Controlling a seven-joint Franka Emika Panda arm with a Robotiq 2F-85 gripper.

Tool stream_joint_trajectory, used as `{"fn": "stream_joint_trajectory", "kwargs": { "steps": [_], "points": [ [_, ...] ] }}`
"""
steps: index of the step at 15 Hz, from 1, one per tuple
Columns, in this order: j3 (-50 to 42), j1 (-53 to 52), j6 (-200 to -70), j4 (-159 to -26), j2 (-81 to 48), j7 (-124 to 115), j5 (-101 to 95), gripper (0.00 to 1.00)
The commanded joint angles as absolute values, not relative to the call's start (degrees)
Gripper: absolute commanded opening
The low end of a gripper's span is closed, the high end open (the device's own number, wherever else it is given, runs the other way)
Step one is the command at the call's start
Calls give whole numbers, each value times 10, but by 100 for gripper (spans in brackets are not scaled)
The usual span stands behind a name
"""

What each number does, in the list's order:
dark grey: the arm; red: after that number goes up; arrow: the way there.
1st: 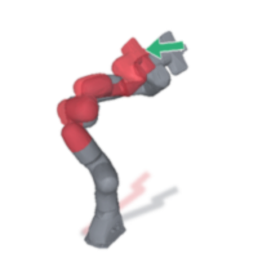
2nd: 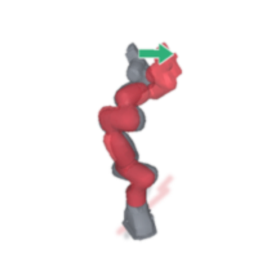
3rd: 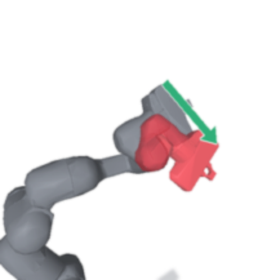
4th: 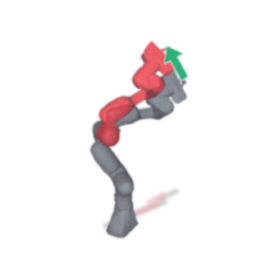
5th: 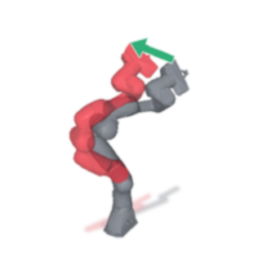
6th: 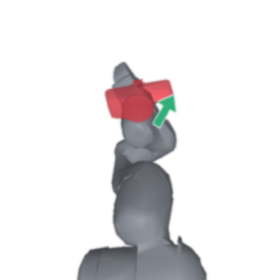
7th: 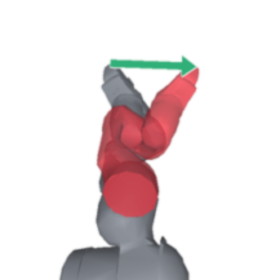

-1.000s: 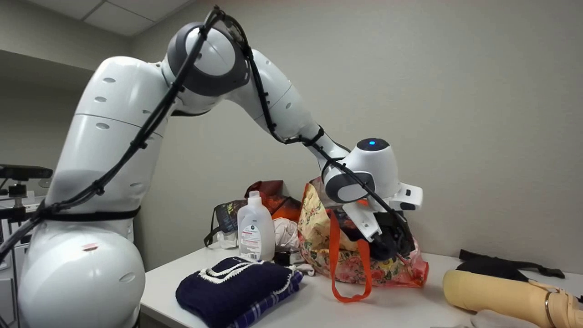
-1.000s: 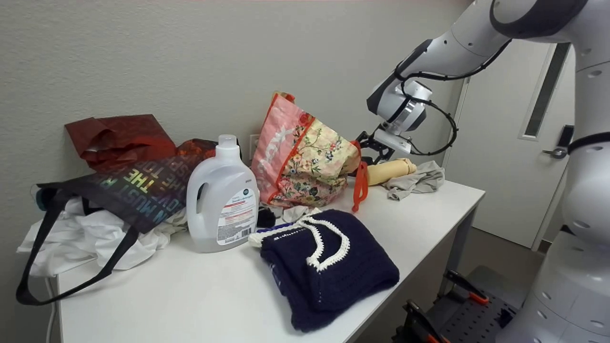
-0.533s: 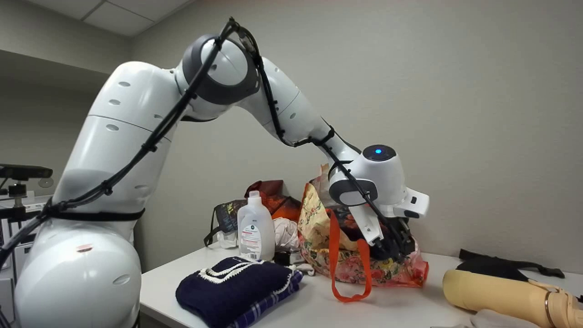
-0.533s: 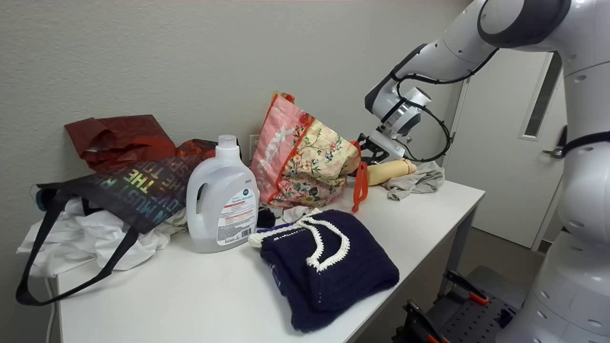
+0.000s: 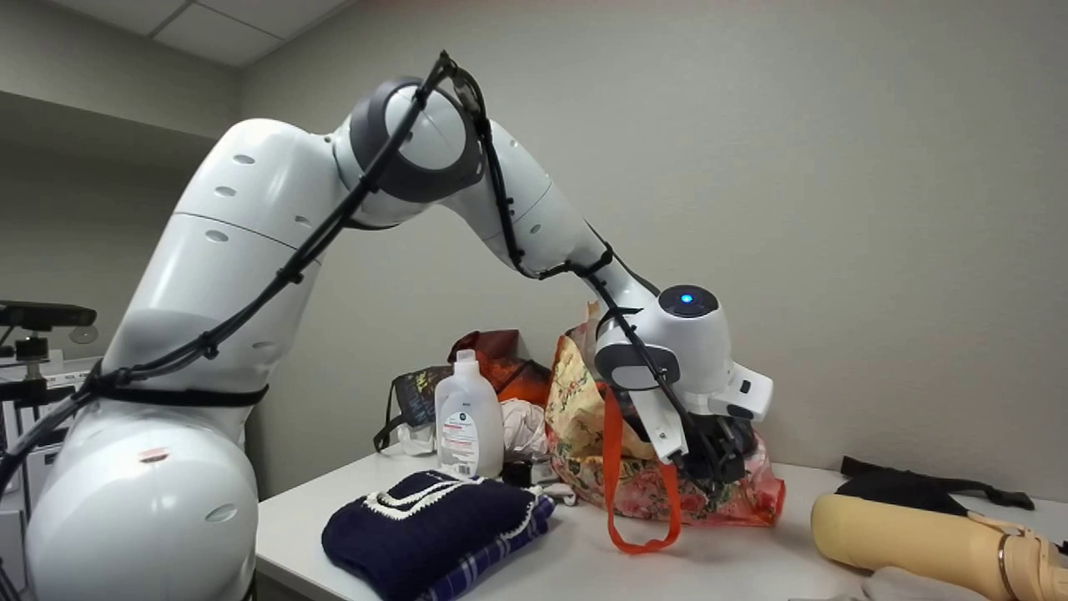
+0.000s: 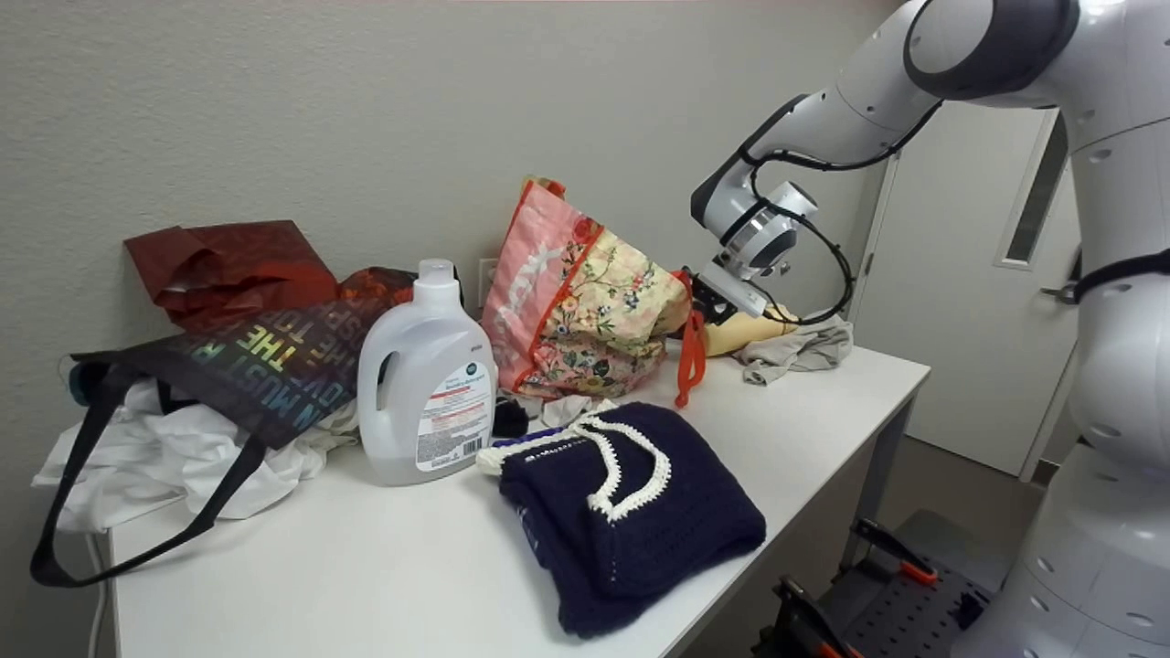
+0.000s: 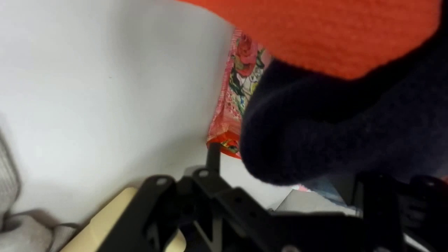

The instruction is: Put the clothes in the bag

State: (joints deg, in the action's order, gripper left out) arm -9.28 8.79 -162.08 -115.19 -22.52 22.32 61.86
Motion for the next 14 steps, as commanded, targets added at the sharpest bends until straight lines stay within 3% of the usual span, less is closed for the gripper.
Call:
{"fn": "stream_joint_trajectory", "kwargs": {
  "steps": [1, 7, 14],
  "points": [
    [-76, 94, -1620, -1154, -218, 246, 650, 46],
    [-53, 89, -1602, -1164, -195, 255, 665, 2],
    [-1, 64, -1602, -1168, -85, 308, 650, 1]
  ]
}}
